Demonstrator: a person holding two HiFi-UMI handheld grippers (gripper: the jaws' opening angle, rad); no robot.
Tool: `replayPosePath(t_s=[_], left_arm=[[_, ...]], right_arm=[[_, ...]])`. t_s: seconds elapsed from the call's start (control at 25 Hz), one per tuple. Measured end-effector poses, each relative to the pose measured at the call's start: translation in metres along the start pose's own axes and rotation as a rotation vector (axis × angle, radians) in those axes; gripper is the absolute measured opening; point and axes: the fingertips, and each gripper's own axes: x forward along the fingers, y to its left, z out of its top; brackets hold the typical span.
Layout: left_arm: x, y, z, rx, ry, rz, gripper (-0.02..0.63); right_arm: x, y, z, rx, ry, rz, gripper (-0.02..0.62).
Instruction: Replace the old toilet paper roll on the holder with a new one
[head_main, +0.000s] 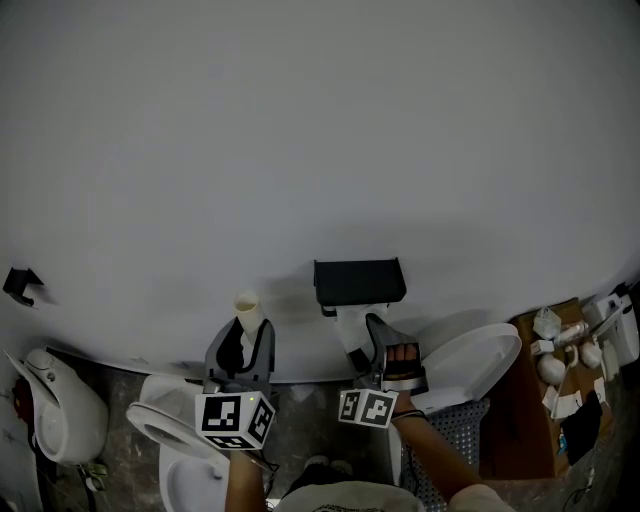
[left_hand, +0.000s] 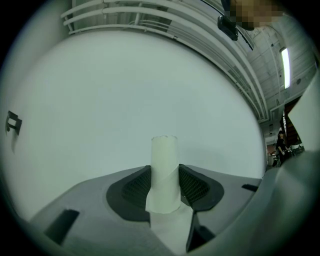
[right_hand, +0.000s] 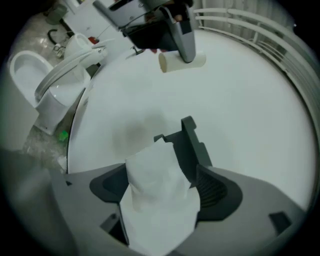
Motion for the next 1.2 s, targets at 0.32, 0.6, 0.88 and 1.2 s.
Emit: replayPosePath(t_s=[0.32,0.6,0.88,1.2], left_arm=[[-0.002,-0.021,0.013,0.002,-0.030,-0.035,0.178],[-0.008,-0.034,0.029,-0.022,-0.060,-0.048,0.178],[-0.015,-0.039,0.039,-0.026,-0.076,-0.034,0.178],[-0.020,-0.045,0.042,-0.025,-0.077,-0.031,0.178]], right_arm=[[-0.061,-0.078,0.008,0.511,-0.112,-0.064,0.341],[-0.091,-0.160,-0.006,0.984,-0.269,-0.181,0.194],[-0.105,-0.177,-0.033,1.162,-0.272,-0.257,0.089],[-0.112,-0.171,-0.036,1.221,-0.268,-0.261,0.035]])
